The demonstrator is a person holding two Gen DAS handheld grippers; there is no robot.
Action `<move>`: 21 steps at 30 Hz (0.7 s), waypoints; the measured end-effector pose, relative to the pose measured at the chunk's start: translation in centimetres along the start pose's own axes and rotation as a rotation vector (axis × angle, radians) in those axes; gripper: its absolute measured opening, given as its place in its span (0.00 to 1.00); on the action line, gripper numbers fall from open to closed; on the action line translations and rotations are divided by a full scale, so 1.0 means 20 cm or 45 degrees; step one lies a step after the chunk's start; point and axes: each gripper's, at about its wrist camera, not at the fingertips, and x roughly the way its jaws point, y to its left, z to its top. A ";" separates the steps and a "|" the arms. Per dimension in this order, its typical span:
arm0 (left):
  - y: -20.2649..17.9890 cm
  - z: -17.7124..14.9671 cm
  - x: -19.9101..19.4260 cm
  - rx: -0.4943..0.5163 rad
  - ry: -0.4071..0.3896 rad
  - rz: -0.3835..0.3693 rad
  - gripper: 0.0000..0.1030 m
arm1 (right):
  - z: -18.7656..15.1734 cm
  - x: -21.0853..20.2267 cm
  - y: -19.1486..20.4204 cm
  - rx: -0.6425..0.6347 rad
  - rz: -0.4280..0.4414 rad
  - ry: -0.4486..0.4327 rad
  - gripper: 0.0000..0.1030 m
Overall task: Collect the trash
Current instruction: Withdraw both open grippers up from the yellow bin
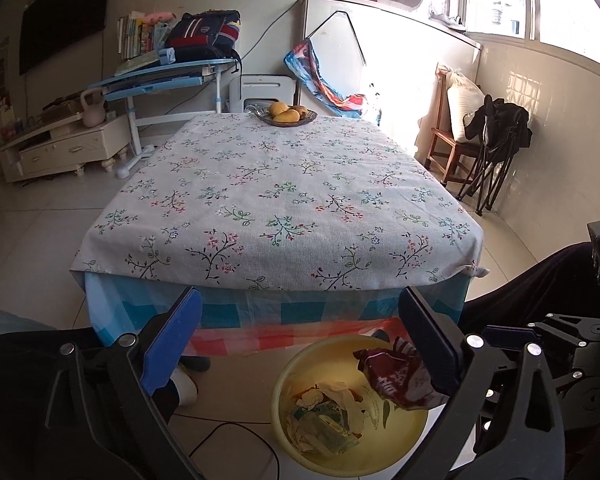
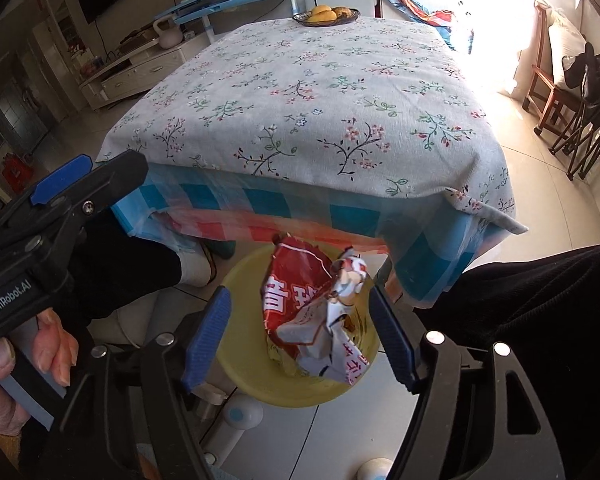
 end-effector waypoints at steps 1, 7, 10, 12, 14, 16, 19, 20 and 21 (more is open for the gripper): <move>0.00 0.00 -0.01 -0.001 -0.006 0.002 0.93 | 0.00 0.00 0.00 0.003 0.000 -0.007 0.72; 0.00 0.03 -0.05 0.009 -0.057 0.053 0.93 | 0.01 -0.09 0.01 0.015 0.014 -0.115 0.79; 0.01 0.07 -0.10 0.009 -0.089 0.085 0.93 | 0.01 -0.19 0.00 0.026 -0.007 -0.244 0.85; 0.02 0.10 -0.14 -0.001 -0.122 0.104 0.93 | 0.02 -0.26 0.00 0.033 -0.045 -0.331 0.88; 0.03 0.13 -0.20 -0.010 -0.156 0.118 0.93 | 0.03 -0.32 0.00 0.039 -0.085 -0.412 0.89; 0.03 0.15 -0.26 -0.012 -0.186 0.133 0.93 | 0.03 -0.38 0.00 0.034 -0.121 -0.481 0.91; 0.03 0.17 -0.33 0.004 -0.217 0.169 0.93 | 0.02 -0.45 0.02 0.010 -0.167 -0.568 0.92; 0.03 0.18 -0.35 0.010 -0.219 0.179 0.93 | 0.02 -0.48 0.03 -0.002 -0.186 -0.592 0.92; 0.03 0.18 -0.37 0.012 -0.220 0.184 0.93 | 0.02 -0.49 0.03 -0.016 -0.202 -0.610 0.93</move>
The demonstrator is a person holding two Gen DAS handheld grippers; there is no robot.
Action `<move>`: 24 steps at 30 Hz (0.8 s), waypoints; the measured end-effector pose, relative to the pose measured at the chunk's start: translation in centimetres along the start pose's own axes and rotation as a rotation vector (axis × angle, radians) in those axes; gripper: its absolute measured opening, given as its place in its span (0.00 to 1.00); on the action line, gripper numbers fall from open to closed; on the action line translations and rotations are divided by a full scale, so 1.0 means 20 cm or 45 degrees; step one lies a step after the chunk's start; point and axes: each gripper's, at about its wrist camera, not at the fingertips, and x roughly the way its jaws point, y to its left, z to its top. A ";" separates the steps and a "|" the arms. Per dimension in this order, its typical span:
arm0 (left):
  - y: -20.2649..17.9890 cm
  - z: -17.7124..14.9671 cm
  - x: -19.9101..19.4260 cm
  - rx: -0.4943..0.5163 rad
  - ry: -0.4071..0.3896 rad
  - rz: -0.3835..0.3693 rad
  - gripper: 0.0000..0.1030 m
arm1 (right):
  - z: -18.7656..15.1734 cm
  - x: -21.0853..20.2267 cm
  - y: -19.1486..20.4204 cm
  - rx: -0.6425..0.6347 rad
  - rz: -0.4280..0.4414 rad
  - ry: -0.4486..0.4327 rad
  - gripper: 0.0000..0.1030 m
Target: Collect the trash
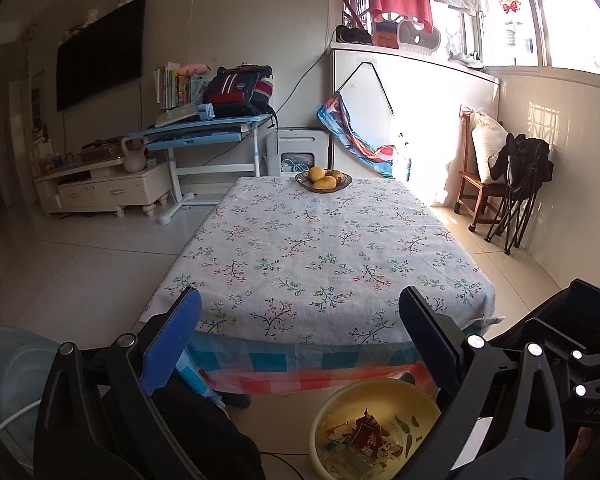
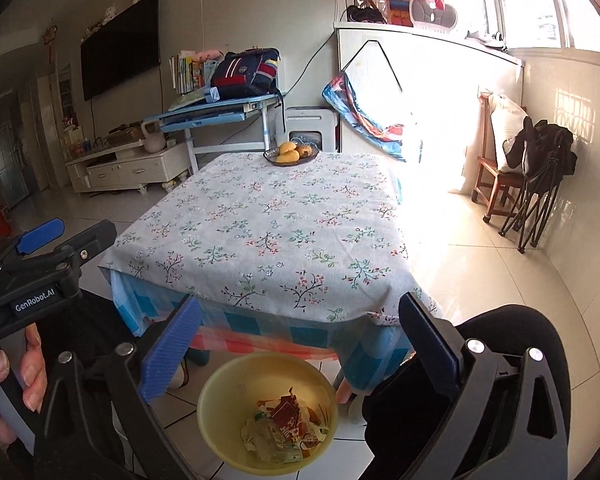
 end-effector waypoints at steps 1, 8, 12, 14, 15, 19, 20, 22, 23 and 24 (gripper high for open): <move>0.01 0.00 -0.02 0.000 -0.002 0.006 0.93 | 0.01 -0.02 0.01 -0.013 -0.010 -0.019 0.93; 0.07 -0.01 -0.11 -0.008 -0.008 0.045 0.93 | 0.03 -0.14 0.04 -0.095 -0.087 -0.161 0.93; 0.09 0.00 -0.13 -0.027 -0.004 0.043 0.93 | 0.04 -0.17 0.02 -0.072 -0.093 -0.213 0.93; 0.09 0.01 -0.15 -0.013 -0.035 0.063 0.93 | 0.05 -0.18 0.01 -0.064 -0.094 -0.230 0.93; 0.09 0.02 -0.16 -0.006 -0.049 0.070 0.93 | 0.05 -0.19 0.01 -0.064 -0.097 -0.244 0.93; 0.11 0.03 -0.18 -0.011 -0.080 0.085 0.93 | 0.05 -0.23 0.00 -0.077 -0.130 -0.296 0.93; 0.11 0.03 -0.18 -0.022 -0.083 0.080 0.93 | 0.05 -0.23 0.00 -0.072 -0.132 -0.297 0.93; 0.12 0.01 -0.17 -0.039 -0.086 0.077 0.93 | 0.04 -0.21 -0.02 -0.051 -0.128 -0.286 0.93; 0.12 0.01 -0.17 -0.045 -0.089 0.079 0.93 | 0.04 -0.19 -0.02 -0.048 -0.130 -0.274 0.93; 0.12 0.00 -0.17 -0.048 -0.092 0.085 0.93 | 0.03 -0.18 -0.02 -0.049 -0.130 -0.260 0.93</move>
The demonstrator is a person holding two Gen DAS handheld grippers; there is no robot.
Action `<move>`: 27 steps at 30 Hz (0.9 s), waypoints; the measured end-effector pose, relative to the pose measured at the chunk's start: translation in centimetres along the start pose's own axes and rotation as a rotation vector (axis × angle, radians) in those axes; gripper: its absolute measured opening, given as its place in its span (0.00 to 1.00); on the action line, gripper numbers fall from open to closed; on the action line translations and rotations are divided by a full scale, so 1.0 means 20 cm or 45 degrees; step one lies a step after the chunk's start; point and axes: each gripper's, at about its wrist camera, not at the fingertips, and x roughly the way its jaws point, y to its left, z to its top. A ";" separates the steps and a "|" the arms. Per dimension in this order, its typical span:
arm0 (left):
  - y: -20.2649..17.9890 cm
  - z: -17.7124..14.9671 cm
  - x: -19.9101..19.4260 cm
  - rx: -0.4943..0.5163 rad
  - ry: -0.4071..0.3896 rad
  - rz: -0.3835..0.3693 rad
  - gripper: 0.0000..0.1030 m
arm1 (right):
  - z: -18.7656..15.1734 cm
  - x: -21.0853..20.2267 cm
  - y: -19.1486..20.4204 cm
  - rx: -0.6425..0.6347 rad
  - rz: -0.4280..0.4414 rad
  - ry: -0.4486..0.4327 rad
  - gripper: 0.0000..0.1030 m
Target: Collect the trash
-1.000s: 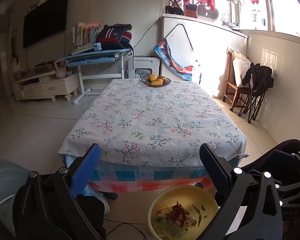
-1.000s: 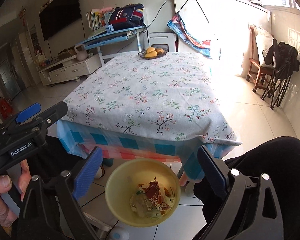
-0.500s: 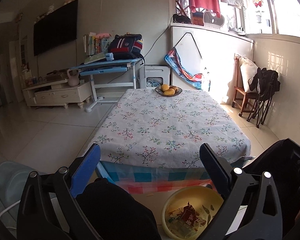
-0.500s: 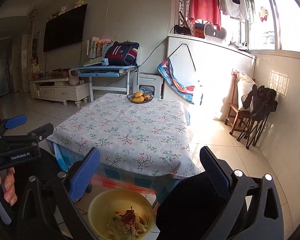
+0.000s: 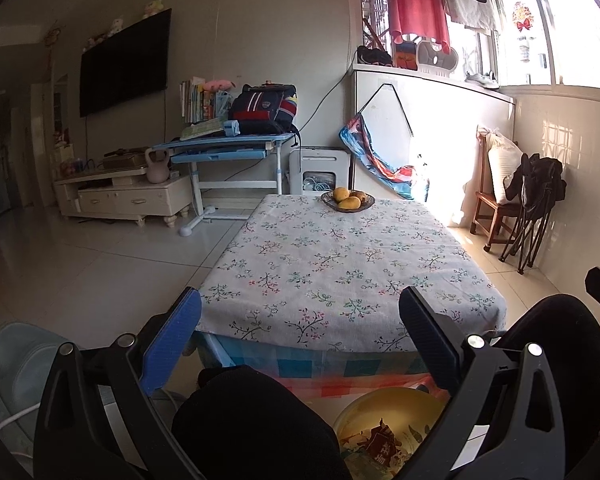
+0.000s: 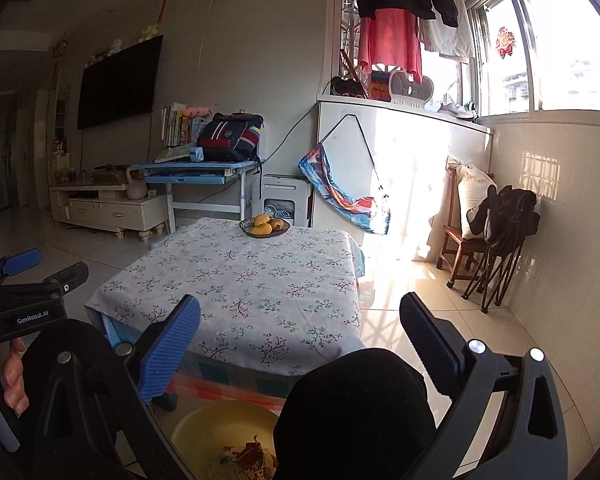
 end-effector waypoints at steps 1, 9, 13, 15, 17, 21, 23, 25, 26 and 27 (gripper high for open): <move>0.00 0.00 0.00 -0.002 0.000 0.006 0.93 | -0.01 0.01 0.01 -0.007 0.000 0.015 0.93; -0.01 -0.02 -0.04 -0.005 -0.072 0.016 0.93 | -0.03 0.05 0.03 -0.034 -0.008 0.092 0.93; -0.05 -0.01 -0.03 0.020 -0.071 0.014 0.93 | -0.04 0.04 0.04 -0.057 -0.013 0.094 0.93; -0.05 -0.01 -0.03 0.016 -0.065 0.014 0.93 | -0.04 0.04 0.05 -0.073 -0.017 0.091 0.93; -0.05 -0.01 -0.02 0.010 -0.060 0.020 0.93 | -0.04 0.04 0.05 -0.084 -0.019 0.092 0.93; -0.05 0.00 0.00 0.006 -0.049 0.025 0.93 | -0.04 0.03 0.05 -0.079 -0.014 0.092 0.93; -0.05 0.00 0.00 0.009 -0.046 0.027 0.93 | -0.03 0.04 0.04 -0.077 -0.009 0.092 0.93; -0.05 0.01 0.01 0.013 -0.047 0.029 0.93 | -0.03 0.04 0.04 -0.079 -0.008 0.089 0.93; -0.05 0.01 0.01 0.015 -0.047 0.030 0.93 | -0.03 0.03 0.04 -0.081 -0.008 0.087 0.93; -0.06 0.01 0.01 0.016 -0.047 0.031 0.93 | -0.02 0.04 0.04 -0.081 -0.007 0.087 0.93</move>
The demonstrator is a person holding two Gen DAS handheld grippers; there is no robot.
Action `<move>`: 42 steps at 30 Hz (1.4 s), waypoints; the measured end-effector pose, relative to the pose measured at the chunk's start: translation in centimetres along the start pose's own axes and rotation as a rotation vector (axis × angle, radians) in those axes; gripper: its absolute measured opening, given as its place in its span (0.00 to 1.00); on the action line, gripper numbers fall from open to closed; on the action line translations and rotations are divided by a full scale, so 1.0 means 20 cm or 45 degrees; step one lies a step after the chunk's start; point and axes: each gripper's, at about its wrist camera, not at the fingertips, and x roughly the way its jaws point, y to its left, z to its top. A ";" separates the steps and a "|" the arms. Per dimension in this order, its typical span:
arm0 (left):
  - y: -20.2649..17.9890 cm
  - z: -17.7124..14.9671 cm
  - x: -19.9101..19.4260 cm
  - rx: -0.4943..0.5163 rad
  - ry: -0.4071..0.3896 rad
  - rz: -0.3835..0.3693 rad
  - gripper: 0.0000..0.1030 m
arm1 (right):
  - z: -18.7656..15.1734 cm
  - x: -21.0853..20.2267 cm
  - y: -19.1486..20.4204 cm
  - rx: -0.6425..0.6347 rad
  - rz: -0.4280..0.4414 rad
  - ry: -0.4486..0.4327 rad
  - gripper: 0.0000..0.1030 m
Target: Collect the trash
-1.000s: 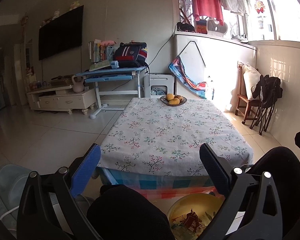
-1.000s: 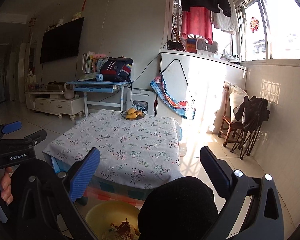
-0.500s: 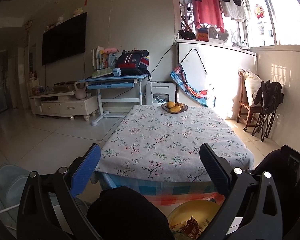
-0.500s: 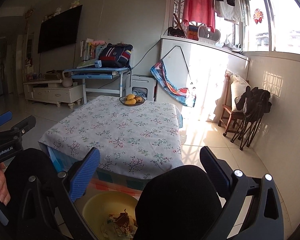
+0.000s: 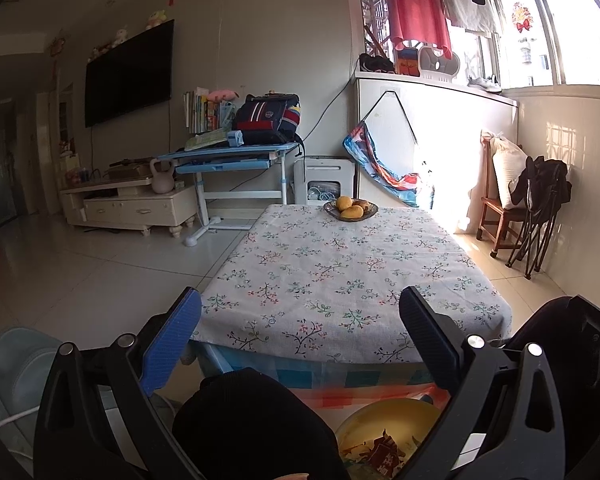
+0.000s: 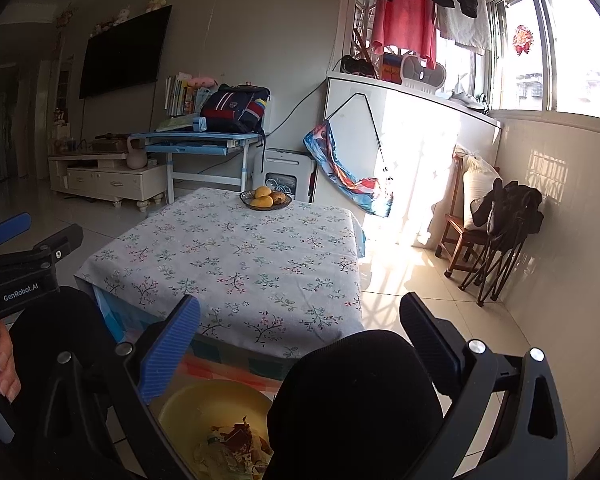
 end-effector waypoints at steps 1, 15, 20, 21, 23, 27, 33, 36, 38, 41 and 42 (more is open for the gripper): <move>0.00 0.00 0.00 0.000 0.000 0.000 0.93 | 0.00 0.00 0.00 0.000 0.000 0.000 0.93; -0.01 0.00 0.01 -0.004 0.005 0.009 0.93 | 0.00 0.01 0.00 -0.003 0.002 0.003 0.93; -0.01 0.00 0.01 0.001 0.004 0.012 0.93 | 0.00 0.01 0.00 -0.005 0.002 0.004 0.93; -0.01 0.00 0.01 0.003 0.004 0.012 0.93 | 0.00 0.01 0.00 -0.005 0.002 0.004 0.93; -0.01 0.00 0.01 0.002 0.004 0.012 0.93 | 0.00 0.01 0.00 -0.004 0.003 0.005 0.93; -0.01 0.00 0.01 0.001 0.004 0.012 0.93 | 0.00 0.01 0.01 -0.004 0.002 0.005 0.93; -0.01 0.00 0.01 0.004 0.003 0.012 0.93 | 0.00 0.01 0.01 -0.004 0.002 0.005 0.93; -0.01 0.00 0.01 0.003 0.003 0.013 0.93 | 0.00 0.01 0.01 -0.004 0.002 0.004 0.93; -0.01 0.00 0.01 0.002 0.003 0.013 0.93 | 0.00 0.01 0.01 -0.005 0.002 0.005 0.93; 0.00 0.00 0.01 0.001 -0.006 0.013 0.93 | 0.00 0.01 0.01 -0.005 0.002 0.005 0.93; 0.00 0.01 0.00 0.000 -0.009 0.012 0.93 | 0.00 0.01 0.01 -0.005 0.002 0.006 0.93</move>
